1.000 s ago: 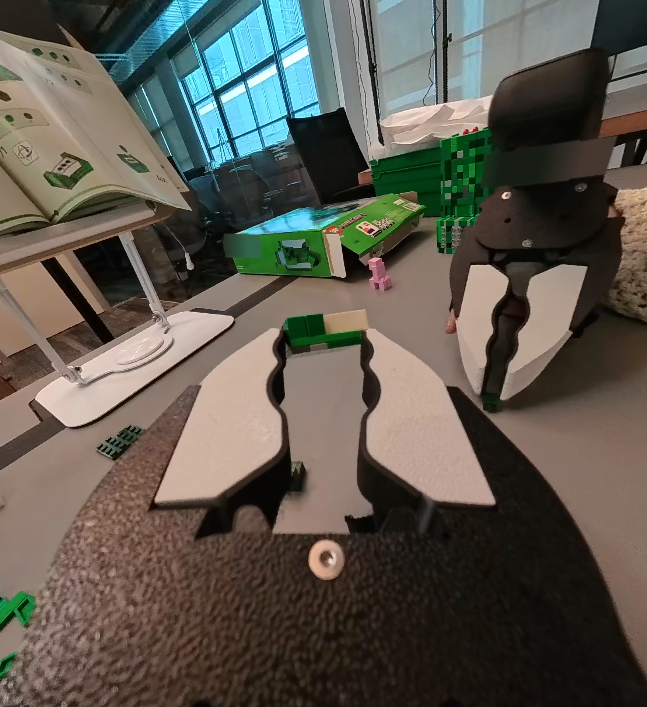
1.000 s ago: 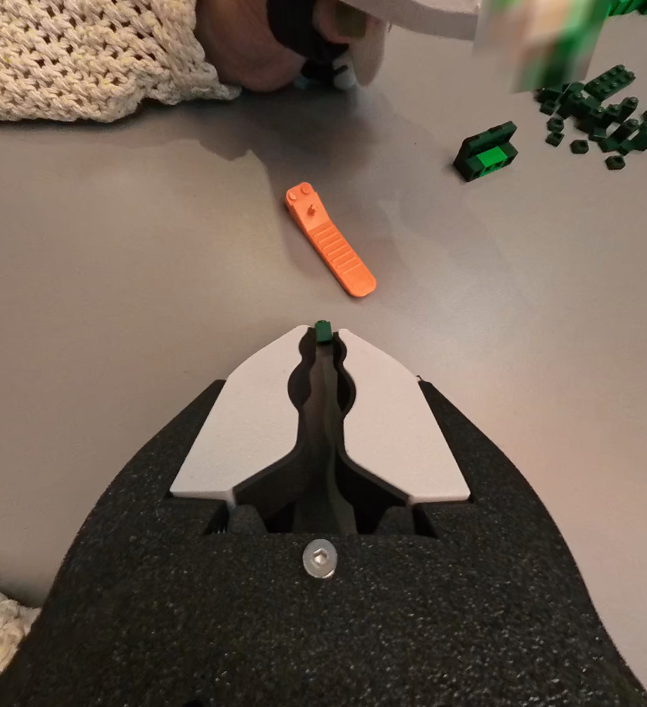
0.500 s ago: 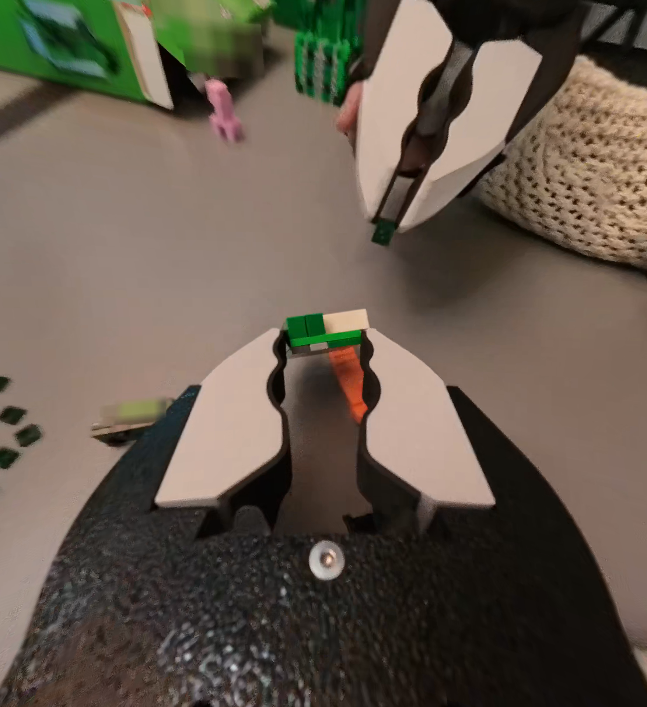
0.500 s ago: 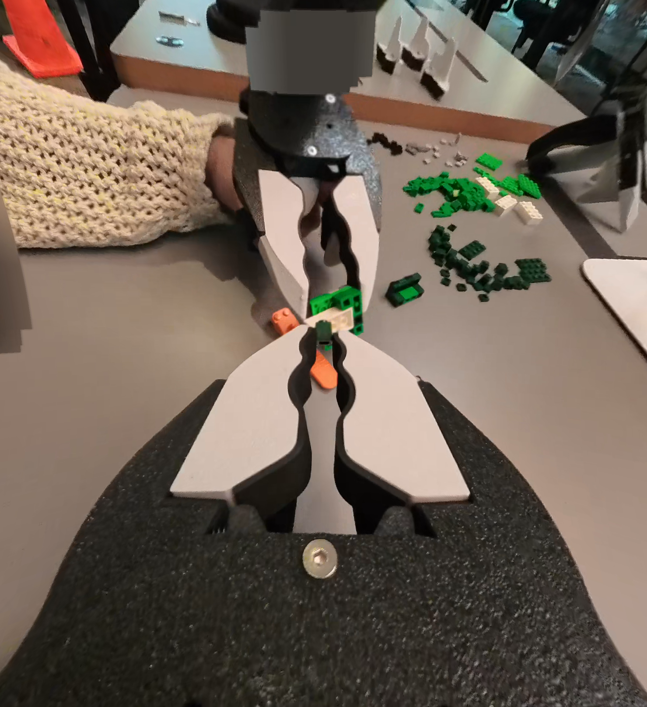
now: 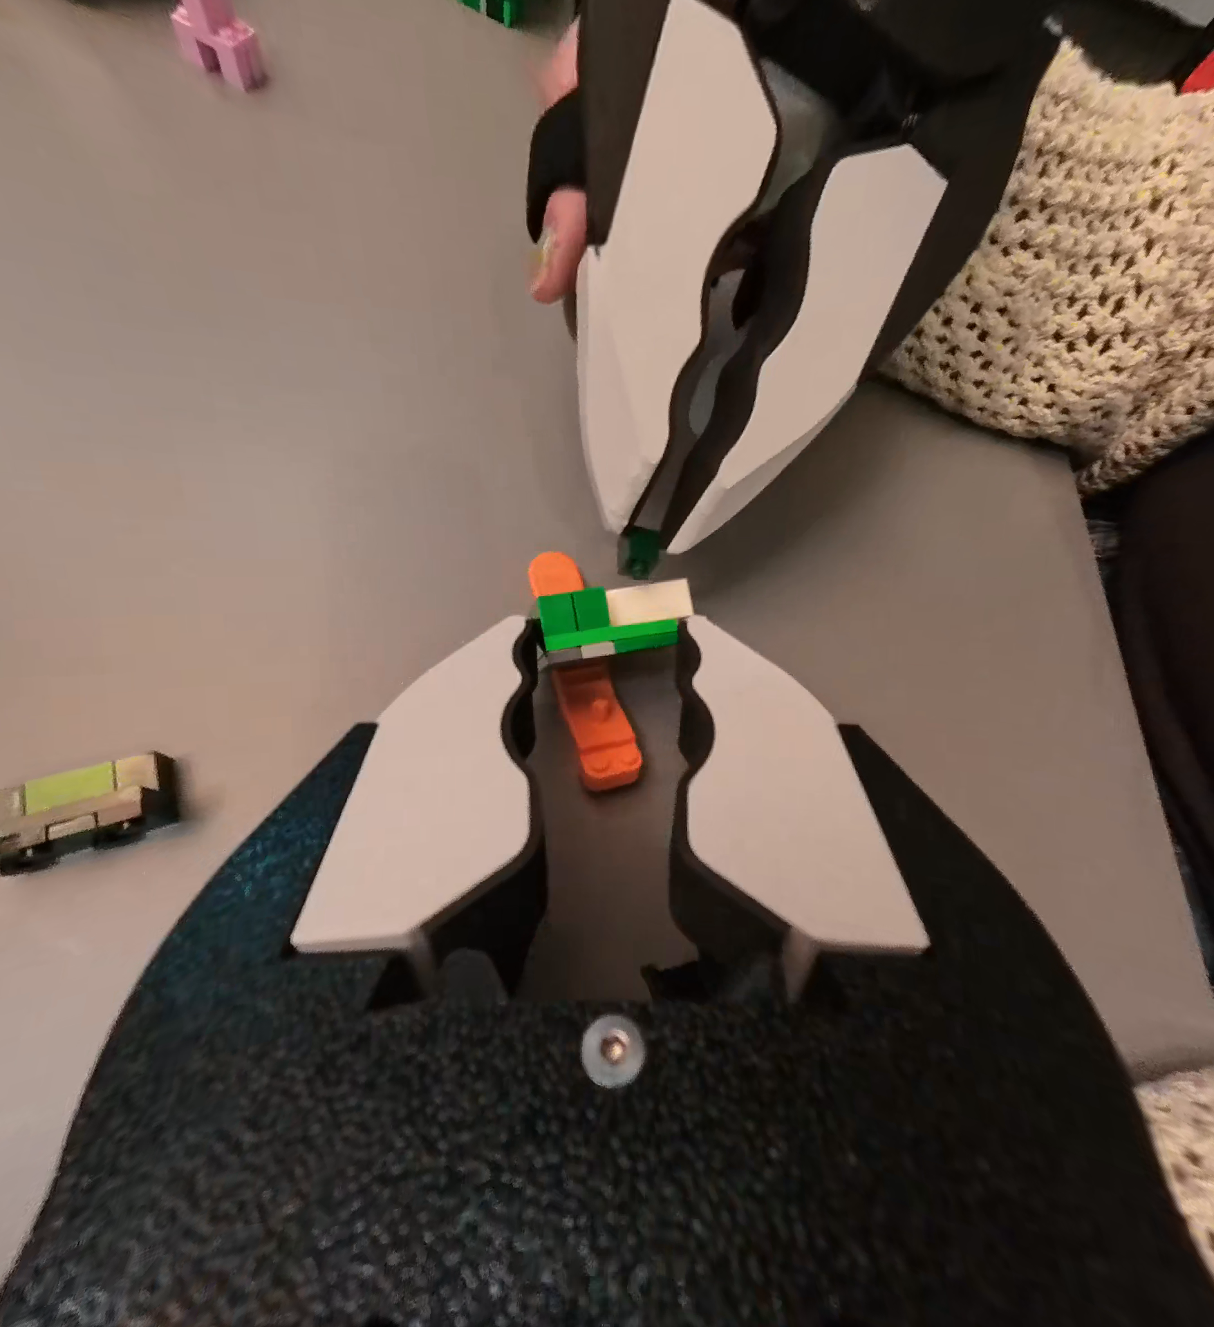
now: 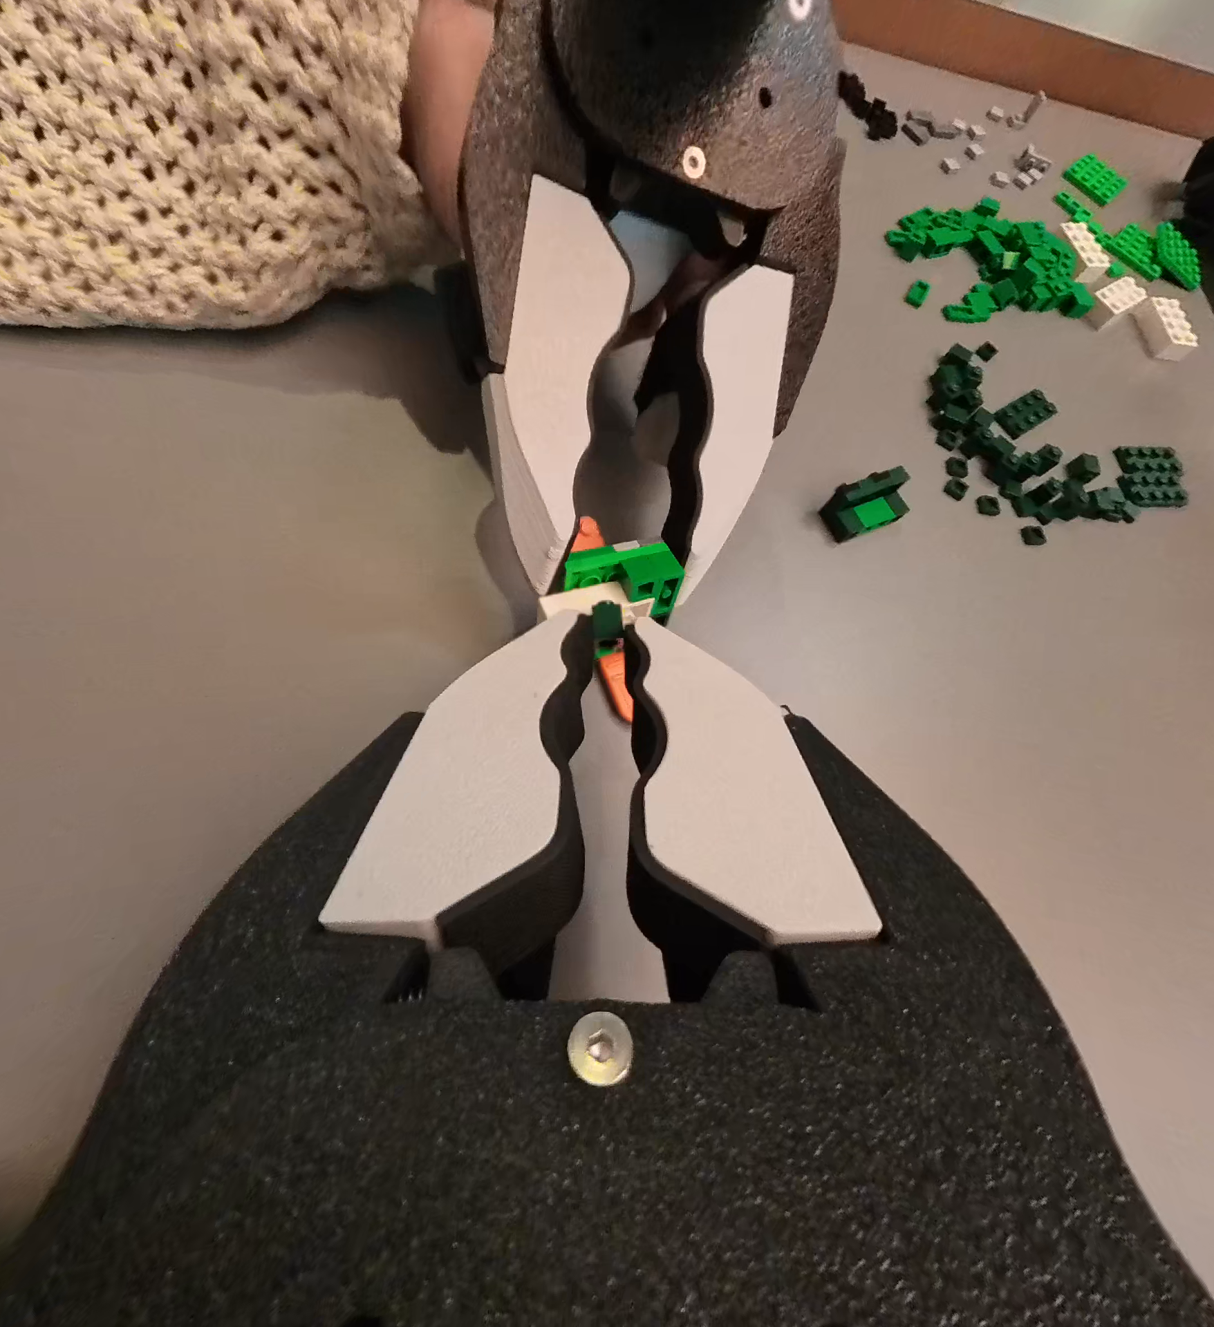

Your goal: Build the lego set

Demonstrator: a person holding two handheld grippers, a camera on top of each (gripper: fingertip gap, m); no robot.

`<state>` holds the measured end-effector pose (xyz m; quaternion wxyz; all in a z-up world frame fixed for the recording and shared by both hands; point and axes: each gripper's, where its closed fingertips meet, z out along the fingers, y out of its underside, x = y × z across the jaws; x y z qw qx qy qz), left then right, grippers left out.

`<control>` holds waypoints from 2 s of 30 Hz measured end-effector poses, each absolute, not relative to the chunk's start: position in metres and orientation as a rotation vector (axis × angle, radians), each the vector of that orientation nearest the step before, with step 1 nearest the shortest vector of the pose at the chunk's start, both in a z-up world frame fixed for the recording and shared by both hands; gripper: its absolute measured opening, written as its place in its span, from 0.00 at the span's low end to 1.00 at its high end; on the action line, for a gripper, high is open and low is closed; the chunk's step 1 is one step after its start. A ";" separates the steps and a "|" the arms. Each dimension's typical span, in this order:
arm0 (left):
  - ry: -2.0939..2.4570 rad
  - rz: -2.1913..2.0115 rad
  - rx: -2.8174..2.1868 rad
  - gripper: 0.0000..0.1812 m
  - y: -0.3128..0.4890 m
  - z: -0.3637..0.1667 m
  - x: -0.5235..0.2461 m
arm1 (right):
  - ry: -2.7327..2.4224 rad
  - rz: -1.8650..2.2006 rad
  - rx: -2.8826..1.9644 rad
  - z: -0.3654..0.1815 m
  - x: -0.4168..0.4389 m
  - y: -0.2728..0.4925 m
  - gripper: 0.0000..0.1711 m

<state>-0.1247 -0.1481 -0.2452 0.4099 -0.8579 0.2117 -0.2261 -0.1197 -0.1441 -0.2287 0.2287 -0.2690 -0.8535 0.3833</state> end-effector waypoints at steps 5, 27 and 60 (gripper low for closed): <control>0.578 -0.566 -2.200 0.20 -0.153 -0.246 -0.118 | -2.387 1.045 -0.694 -0.231 -0.118 -0.157 0.04; 0.601 -0.562 -2.224 0.20 -0.156 -0.246 -0.114 | -2.418 0.867 -0.642 -0.233 -0.119 -0.159 0.05; 0.580 -0.624 -2.201 0.20 -0.156 -0.246 -0.113 | -2.419 0.921 -0.639 -0.231 -0.114 -0.157 0.03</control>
